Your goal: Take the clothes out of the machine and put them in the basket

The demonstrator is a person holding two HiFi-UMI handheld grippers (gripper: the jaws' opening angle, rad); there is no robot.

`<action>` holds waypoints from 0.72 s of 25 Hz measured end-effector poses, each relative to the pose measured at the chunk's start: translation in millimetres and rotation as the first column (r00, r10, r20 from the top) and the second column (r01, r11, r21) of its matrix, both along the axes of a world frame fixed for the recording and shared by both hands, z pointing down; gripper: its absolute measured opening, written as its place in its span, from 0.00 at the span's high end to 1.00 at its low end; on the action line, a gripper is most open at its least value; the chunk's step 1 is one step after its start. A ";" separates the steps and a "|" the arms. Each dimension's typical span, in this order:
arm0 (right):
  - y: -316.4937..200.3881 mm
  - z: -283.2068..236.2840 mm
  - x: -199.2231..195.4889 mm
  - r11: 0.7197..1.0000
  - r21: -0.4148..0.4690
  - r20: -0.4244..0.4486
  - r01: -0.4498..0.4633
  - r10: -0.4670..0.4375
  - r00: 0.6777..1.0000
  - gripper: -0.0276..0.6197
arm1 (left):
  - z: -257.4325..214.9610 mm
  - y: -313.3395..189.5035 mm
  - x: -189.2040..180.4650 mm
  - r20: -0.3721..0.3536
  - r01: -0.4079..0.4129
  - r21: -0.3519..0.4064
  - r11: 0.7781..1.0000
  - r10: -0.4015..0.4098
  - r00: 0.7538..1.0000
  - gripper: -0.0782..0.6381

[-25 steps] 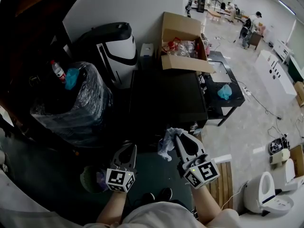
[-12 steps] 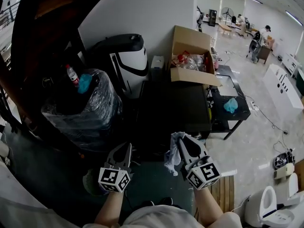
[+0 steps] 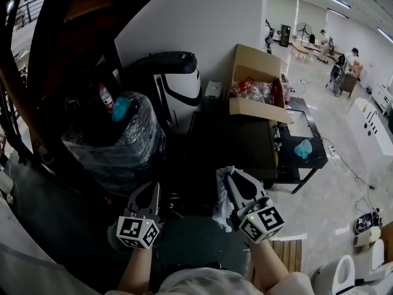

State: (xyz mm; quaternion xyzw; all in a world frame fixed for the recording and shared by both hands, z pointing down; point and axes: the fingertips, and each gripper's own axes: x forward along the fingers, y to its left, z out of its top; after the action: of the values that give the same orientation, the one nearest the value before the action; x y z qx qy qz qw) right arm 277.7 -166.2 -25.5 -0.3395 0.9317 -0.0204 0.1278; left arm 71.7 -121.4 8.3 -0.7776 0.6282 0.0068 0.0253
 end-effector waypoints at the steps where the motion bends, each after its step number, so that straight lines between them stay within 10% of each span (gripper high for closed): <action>1: 0.2 -1.6 -8.3 1.000 0.002 -0.002 0.016 -0.016 1.000 0.88 | -1.3 3.0 -8.4 -0.001 0.018 0.005 1.000 -0.018 1.000 0.86; 18: 36.7 -56.7 -176.7 0.974 0.101 0.036 0.203 -0.208 0.978 0.88 | -27.9 70.3 -176.6 0.016 0.214 0.047 0.976 -0.215 0.976 0.86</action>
State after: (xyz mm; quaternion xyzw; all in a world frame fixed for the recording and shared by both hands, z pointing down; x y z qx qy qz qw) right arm 101.0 -129.5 -82.2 -0.2342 0.9584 0.0038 0.1629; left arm -104.8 -51.1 -19.6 -0.7045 0.7079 0.0098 0.0500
